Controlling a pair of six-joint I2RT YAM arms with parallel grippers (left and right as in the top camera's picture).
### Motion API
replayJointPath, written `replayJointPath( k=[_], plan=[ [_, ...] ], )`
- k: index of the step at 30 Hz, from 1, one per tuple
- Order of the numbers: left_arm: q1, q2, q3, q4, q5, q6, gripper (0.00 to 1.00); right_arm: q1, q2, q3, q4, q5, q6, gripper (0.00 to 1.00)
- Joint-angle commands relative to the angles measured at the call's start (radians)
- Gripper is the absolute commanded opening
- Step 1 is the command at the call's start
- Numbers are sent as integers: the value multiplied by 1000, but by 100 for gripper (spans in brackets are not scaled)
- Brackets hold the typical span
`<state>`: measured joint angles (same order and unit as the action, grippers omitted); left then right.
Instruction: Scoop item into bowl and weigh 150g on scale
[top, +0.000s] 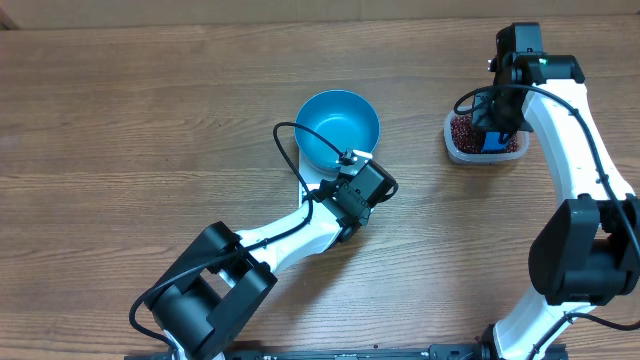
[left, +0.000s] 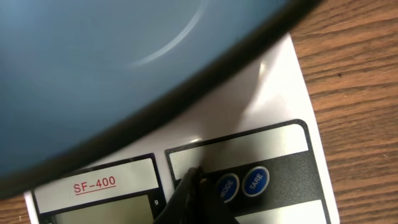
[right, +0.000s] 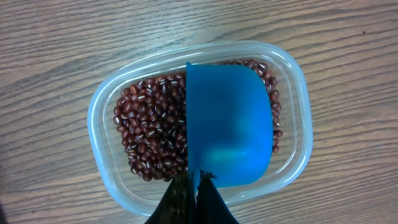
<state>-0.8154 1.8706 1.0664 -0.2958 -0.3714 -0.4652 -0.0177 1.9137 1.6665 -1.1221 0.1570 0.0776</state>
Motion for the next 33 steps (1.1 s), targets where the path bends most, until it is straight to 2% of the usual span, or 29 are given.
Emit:
replayJointPath(
  k=[1, 33],
  plan=[
    [11, 28, -10, -3, -27, -8, 4, -6, 14, -24, 7, 25, 1, 5],
    [11, 86, -10, -21, 34, 16, 4, -6, 14, -24, 7, 26, 1, 5]
  ],
)
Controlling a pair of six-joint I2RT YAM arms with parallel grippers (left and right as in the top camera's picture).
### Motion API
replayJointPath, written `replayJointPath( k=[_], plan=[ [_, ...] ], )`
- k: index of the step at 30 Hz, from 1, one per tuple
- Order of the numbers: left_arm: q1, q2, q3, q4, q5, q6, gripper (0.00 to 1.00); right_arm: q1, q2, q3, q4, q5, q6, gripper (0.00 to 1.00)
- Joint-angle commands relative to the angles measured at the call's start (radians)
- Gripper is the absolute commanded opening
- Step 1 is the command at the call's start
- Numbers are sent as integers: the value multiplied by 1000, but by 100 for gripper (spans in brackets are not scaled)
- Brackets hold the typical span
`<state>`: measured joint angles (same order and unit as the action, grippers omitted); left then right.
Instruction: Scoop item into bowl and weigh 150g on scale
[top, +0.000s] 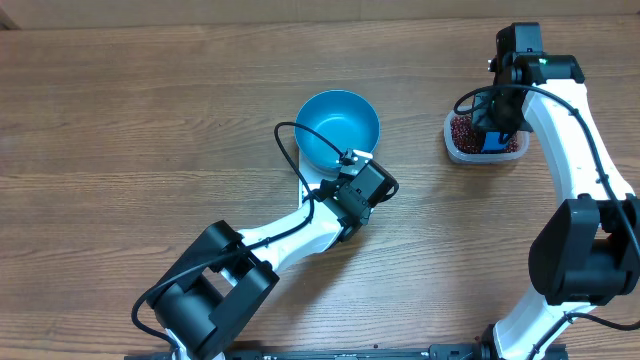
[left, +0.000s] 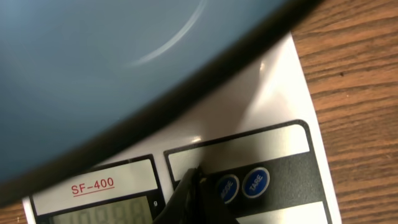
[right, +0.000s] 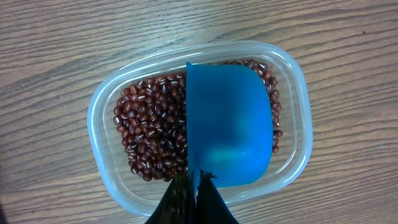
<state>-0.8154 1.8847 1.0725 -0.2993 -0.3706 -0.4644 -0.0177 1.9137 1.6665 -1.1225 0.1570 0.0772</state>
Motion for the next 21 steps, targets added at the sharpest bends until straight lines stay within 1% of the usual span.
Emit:
replayJointPath(
  k=[1, 12, 17, 21],
  plan=[
    [11, 72, -16, -18, 32, 16, 4, -6, 14, -24, 7, 26, 1, 5],
    [11, 60, -11, -9, 31, 16, 4, -6, 14, -24, 7, 26, 1, 5],
    [10, -13, 5, -52, 31, 16, 4, -6, 14, -24, 7, 26, 1, 5],
    [10, -111, 6, -63, 31, 16, 4, -6, 14, -24, 8, 26, 1, 5]
  ],
)
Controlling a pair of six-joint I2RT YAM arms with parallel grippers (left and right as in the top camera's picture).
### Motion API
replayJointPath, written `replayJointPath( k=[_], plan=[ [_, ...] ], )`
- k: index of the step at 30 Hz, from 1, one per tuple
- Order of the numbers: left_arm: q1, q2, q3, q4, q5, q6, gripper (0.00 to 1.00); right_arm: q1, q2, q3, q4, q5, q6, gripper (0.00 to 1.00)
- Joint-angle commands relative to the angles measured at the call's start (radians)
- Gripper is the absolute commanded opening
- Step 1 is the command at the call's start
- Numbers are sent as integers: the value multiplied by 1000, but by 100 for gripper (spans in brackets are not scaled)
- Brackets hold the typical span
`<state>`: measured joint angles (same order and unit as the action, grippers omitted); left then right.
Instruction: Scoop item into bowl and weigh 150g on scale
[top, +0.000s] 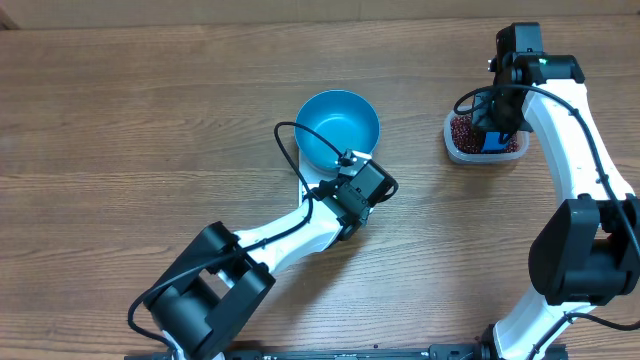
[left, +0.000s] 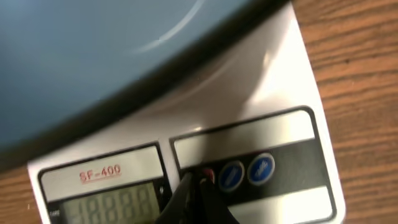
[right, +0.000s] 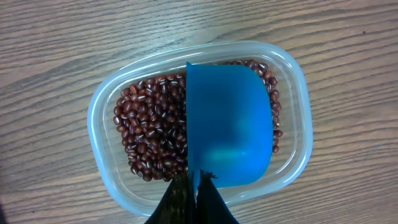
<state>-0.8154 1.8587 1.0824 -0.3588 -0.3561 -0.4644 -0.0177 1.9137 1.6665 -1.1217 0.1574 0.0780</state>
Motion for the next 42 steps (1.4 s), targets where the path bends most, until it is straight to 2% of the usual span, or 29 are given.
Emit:
replayJointPath(
  k=[1, 11, 16, 21, 27, 33, 37, 42],
  plan=[
    [10, -109, -4, -3, 17, 15, 4, -6, 14, -24, 8, 25, 0, 5],
    [11, -408, 0, -40, 17, 15, 4, -6, 14, -24, 6, 25, 0, 5],
    [23, -481, 73, -164, 17, 15, 4, -6, 14, -24, 7, 25, 0, 5],
    [70, -478, 227, -379, 49, 11, 5, -6, 14, -24, 11, 25, 0, 5],
    [177, -478, 350, -511, 202, -24, 6, -6, 14, -24, 10, 25, 1, 5],
    [272, -456, 366, -608, 269, -91, 4, -6, 14, -24, 14, 24, 1, 5],
    [267, -382, 365, -697, 290, -118, 5, -6, 14, -24, 18, 24, 1, 5],
    [264, -261, 364, -714, 385, -120, 4, -6, 14, -24, 18, 24, 1, 5]
  ],
)
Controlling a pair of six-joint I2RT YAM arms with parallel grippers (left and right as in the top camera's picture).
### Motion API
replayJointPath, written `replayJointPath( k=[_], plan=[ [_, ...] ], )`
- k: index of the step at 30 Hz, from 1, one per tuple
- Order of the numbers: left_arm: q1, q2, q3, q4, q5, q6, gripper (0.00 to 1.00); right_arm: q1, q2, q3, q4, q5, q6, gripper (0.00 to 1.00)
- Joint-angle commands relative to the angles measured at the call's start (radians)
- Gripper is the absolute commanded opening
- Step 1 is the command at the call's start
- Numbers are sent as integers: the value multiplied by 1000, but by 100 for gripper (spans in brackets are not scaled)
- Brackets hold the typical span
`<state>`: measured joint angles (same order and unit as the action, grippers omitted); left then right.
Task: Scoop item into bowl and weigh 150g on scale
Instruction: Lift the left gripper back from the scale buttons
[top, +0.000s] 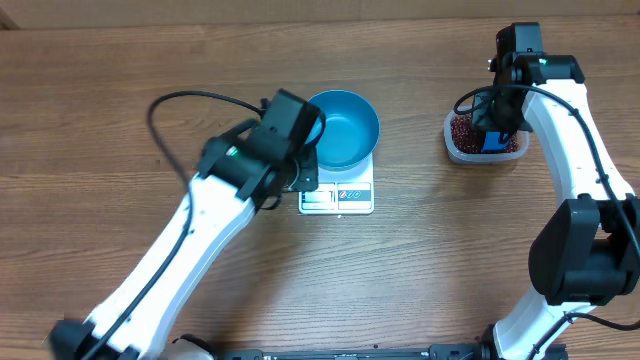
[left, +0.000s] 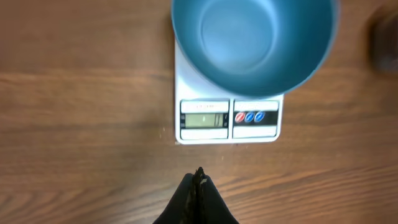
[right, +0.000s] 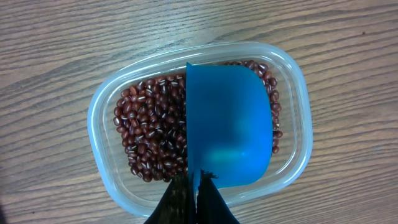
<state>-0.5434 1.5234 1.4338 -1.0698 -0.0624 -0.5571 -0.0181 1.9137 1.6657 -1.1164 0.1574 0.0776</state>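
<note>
An empty blue bowl stands on the white scale, whose display is lit. My left gripper is shut and holds nothing. It hangs high over bare wood on the button side of the scale, and overhead the left arm reaches in just left of the bowl. My right gripper is shut on a blue scoop. The scoop sits inside a clear container of red beans.
The bean container stands at the right of the table, about a bowl's width from the scale. Wooden tabletop surrounds both. A dark shape sits blurred at the right edge of the left wrist view.
My left gripper was shut with its tip on the scale's buttons under the bowl's rim. It is now well back and higher, with the whole scale and bowl in view. The right arm has not moved.
My shut left fingertip rested on the scale's button panel. At the following moments the display showed a row of digits while the tip stayed there. Now the left gripper is away from the scale. The right gripper held the scoop in the beans throughout.
</note>
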Motion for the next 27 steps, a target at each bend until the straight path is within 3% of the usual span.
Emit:
replayJointPath(
  k=[1, 7, 17, 19, 24, 27],
  plan=[
    [-9, 99, 13, -2, 117, -27, 4, -6, 14, -24, 13, 24, 1, 5],
    [-19, 221, 13, -2, 232, -27, 4, -6, 14, -24, 13, 24, 1, 5],
    [-61, 262, 13, -5, 210, -26, 8, -6, 14, -24, 13, 22, 1, 5],
    [-61, 262, 13, -7, 210, -25, 24, -6, 14, -24, 13, 22, 1, 4],
    [-60, 261, 14, -11, 213, 24, 78, -6, 14, -24, 14, 26, 1, 4],
    [-60, 258, 28, -35, 211, 77, 89, -6, 14, -24, 16, 26, 1, 4]
  ],
)
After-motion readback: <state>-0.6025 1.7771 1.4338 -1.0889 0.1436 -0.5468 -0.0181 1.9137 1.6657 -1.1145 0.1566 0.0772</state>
